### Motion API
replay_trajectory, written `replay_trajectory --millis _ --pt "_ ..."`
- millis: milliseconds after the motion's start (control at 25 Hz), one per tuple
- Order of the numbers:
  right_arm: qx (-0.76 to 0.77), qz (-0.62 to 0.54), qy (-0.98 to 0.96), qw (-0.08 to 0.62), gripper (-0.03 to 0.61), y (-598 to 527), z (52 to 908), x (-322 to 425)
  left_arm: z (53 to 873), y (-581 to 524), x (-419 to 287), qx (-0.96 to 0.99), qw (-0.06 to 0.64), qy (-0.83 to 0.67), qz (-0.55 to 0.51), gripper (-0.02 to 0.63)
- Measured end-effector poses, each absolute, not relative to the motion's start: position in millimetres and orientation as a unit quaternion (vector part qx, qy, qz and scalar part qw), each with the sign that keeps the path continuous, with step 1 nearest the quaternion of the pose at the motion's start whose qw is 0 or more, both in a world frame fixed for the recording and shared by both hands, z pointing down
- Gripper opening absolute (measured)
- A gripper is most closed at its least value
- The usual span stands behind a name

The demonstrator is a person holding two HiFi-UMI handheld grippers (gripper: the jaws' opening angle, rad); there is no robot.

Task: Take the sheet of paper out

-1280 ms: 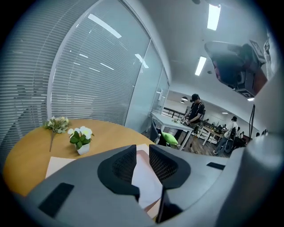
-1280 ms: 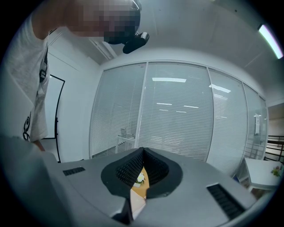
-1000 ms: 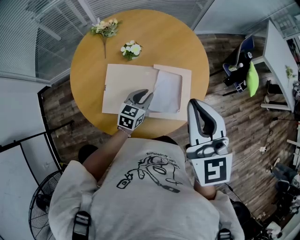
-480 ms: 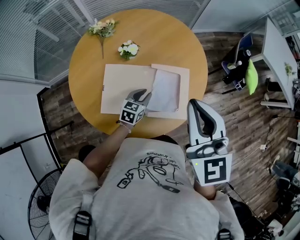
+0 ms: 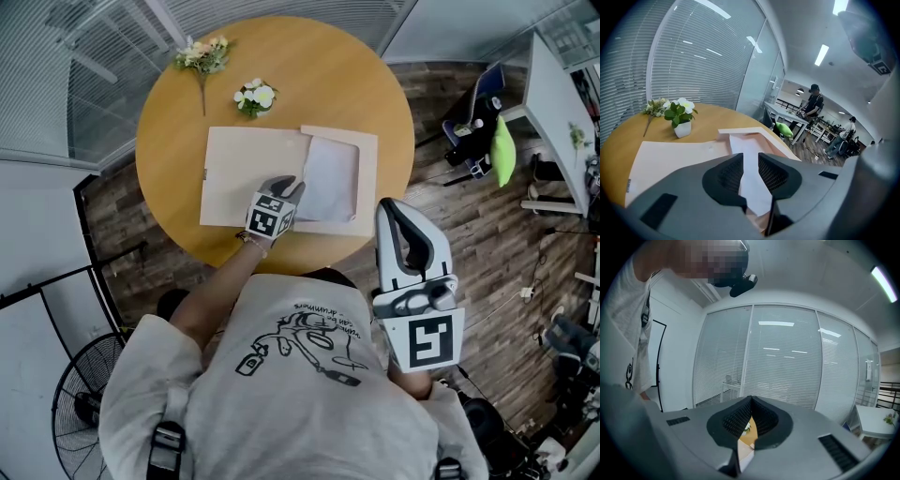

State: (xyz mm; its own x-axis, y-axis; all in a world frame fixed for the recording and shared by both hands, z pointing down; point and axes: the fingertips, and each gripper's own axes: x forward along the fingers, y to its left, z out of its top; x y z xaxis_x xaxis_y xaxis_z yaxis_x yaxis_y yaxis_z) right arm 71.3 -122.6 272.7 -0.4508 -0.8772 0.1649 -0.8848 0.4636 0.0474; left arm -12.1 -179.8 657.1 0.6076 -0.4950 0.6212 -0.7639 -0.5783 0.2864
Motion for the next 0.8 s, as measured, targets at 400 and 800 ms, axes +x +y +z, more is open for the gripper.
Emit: replay_trajectory --millis 400,800 --pt "0.517 0.024 -0.851 0.085 0.008 -122 276 73 688 -181 -8 0.844 0.289 -0.363 0.27 0.11" --pt "0.515 0.029 -0.852 0.091 0.008 -129 278 74 717 -185 -9 0.832 0.306 -0.356 0.296 0.123"
